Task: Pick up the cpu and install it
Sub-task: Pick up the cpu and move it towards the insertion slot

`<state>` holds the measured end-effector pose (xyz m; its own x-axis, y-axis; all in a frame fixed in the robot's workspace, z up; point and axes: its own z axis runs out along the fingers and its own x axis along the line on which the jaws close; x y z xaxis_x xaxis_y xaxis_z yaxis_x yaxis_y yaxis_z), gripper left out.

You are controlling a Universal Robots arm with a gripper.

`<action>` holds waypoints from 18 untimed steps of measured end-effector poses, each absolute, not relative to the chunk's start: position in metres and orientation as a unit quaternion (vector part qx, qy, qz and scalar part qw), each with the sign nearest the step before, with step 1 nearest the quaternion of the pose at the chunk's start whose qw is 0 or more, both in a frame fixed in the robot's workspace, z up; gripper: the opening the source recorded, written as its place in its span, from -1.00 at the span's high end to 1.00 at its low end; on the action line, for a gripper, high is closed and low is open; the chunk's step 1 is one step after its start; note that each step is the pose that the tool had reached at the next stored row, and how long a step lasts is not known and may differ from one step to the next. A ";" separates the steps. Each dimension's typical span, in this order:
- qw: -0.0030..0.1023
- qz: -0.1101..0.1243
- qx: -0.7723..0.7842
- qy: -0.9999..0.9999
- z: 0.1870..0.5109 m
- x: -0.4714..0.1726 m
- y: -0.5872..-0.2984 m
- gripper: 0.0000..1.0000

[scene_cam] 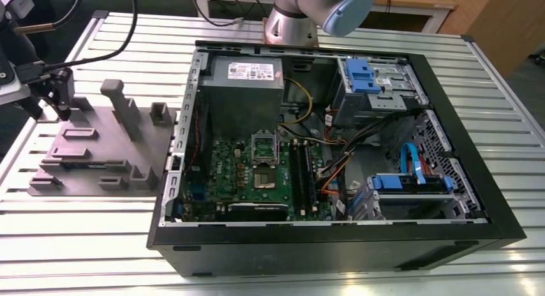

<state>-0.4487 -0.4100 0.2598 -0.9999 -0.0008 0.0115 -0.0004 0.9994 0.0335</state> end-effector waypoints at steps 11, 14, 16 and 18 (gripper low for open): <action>0.006 -0.017 0.000 -1.000 0.267 -0.449 -0.410 0.05; 0.006 -0.017 0.000 -1.000 0.270 -0.449 -0.410 0.05; 0.006 -0.017 0.000 -1.000 0.271 -0.449 -0.410 0.05; 0.006 -0.017 0.000 -1.000 0.273 -0.449 -0.410 0.05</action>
<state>-0.4486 -0.4100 0.2726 -0.9999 -0.0009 0.0116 -0.0005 0.9994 0.0333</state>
